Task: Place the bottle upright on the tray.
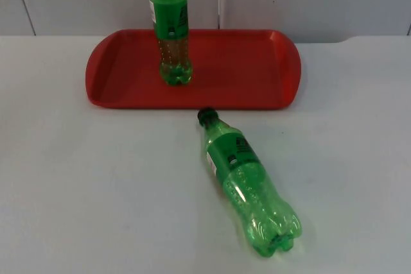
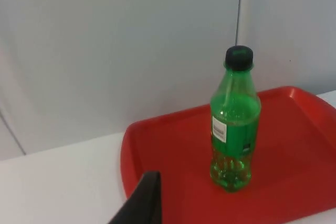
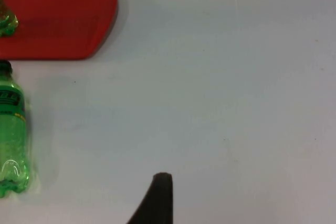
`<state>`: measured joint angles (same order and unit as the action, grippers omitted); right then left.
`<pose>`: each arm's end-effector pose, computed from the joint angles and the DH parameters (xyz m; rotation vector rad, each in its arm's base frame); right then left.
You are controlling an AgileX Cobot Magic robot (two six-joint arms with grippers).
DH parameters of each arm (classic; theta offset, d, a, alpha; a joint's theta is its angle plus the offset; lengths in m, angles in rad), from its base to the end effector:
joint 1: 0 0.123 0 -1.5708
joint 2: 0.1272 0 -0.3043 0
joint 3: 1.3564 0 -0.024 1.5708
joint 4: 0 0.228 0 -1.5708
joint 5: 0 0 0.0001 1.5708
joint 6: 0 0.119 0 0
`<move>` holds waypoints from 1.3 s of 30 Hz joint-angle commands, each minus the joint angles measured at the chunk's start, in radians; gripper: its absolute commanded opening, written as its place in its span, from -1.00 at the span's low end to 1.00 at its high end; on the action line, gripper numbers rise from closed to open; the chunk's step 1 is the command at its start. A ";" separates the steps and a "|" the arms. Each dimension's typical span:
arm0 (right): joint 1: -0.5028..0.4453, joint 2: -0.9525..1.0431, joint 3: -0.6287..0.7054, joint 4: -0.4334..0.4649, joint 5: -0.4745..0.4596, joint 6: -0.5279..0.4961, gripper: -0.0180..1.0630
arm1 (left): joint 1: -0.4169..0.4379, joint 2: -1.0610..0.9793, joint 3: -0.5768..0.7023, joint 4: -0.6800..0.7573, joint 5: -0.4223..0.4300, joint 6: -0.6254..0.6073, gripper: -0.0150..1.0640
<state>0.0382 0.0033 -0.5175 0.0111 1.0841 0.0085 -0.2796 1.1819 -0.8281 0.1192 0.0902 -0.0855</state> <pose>-0.0220 0.0003 0.2561 -0.0313 2.0535 0.0423 0.2493 -0.0702 0.3384 0.2935 1.9076 -0.1546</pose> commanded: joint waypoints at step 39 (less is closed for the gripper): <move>-0.005 -0.003 0.003 0.002 -0.006 -0.002 0.59 | 0.002 -0.547 0.079 -0.266 0.517 0.215 0.98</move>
<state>0.0382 0.0033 -0.5175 0.0111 1.0841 0.0085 -0.2796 0.6437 -0.7515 -0.1274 0.6053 0.1248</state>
